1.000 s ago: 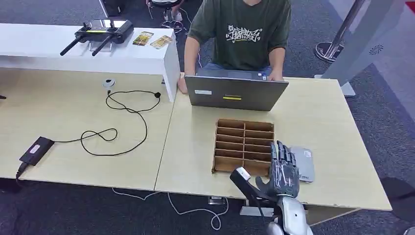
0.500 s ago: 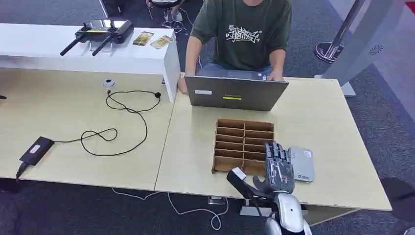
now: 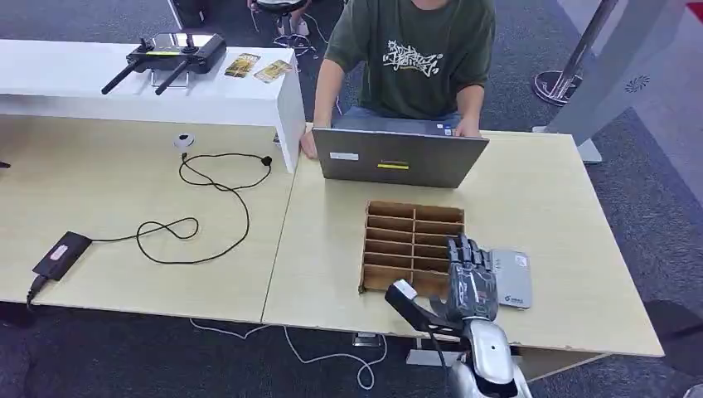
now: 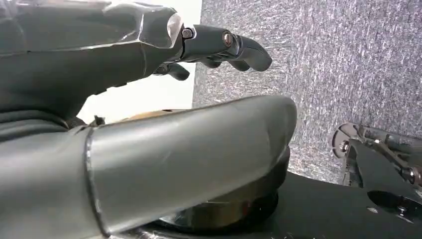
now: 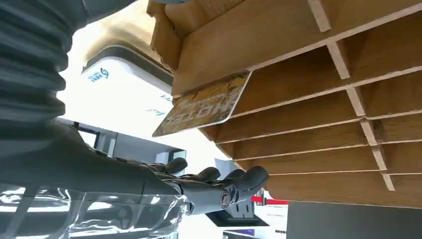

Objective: Pass the card to the sensor for recognition and then transmit it.

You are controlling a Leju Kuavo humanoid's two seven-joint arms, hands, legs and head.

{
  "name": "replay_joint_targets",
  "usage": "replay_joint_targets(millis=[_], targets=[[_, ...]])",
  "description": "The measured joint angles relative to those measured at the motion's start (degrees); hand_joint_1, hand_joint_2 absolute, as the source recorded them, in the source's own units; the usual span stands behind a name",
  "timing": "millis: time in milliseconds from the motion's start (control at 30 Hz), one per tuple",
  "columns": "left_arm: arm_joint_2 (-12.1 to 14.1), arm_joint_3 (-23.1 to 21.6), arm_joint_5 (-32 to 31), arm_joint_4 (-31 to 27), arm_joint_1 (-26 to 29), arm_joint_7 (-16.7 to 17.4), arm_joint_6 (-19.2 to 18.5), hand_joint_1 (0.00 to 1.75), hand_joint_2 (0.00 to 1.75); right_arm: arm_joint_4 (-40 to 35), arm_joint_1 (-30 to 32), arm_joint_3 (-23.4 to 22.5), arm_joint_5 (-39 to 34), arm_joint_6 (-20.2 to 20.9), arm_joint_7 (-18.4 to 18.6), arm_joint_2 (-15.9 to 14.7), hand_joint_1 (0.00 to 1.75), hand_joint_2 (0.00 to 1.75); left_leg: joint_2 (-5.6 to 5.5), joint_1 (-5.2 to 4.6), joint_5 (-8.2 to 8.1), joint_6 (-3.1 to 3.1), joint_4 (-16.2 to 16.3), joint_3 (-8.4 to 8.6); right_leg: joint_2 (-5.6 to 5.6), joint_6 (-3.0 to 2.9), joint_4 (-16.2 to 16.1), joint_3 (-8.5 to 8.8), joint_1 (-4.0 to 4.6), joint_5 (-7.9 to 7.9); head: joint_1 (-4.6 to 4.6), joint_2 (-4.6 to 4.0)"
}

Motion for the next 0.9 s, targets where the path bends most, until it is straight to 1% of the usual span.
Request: replay_joint_targets(millis=[300, 533, 900], targets=[[0.0, 0.0, 0.0, 0.0, 0.0, 0.1, 0.0, 0.00, 0.00, -2.3, 0.4, 0.0, 0.8, 2.1, 1.1, -0.5, 0.00, 1.75, 0.00, 0.00, 0.00, 0.00, 0.0, 0.01, 0.01, 0.00, 0.0, 0.00, 0.00, 0.00, -0.02, 0.00], [0.0, -0.1, -0.7, 0.0, 0.0, 0.2, 0.0, 0.00, 0.00, -4.4, 1.0, 0.1, 1.0, 2.4, 1.1, -0.9, 0.00, 1.75, 0.00, 0.00, 0.00, 0.00, 0.0, 0.00, 0.01, 0.00, 0.0, 0.00, 0.00, 0.00, -0.02, 0.00], [0.0, -0.2, -1.1, 0.0, 0.0, 0.5, 0.0, 0.00, 0.00, -4.5, 1.2, 0.6, 0.2, 3.1, 0.9, -1.0, 0.00, 1.75, 0.00, 0.00, 0.00, 0.00, 0.0, 0.00, 0.01, 0.00, 0.0, 0.00, 0.00, 0.00, -0.02, 0.00]])
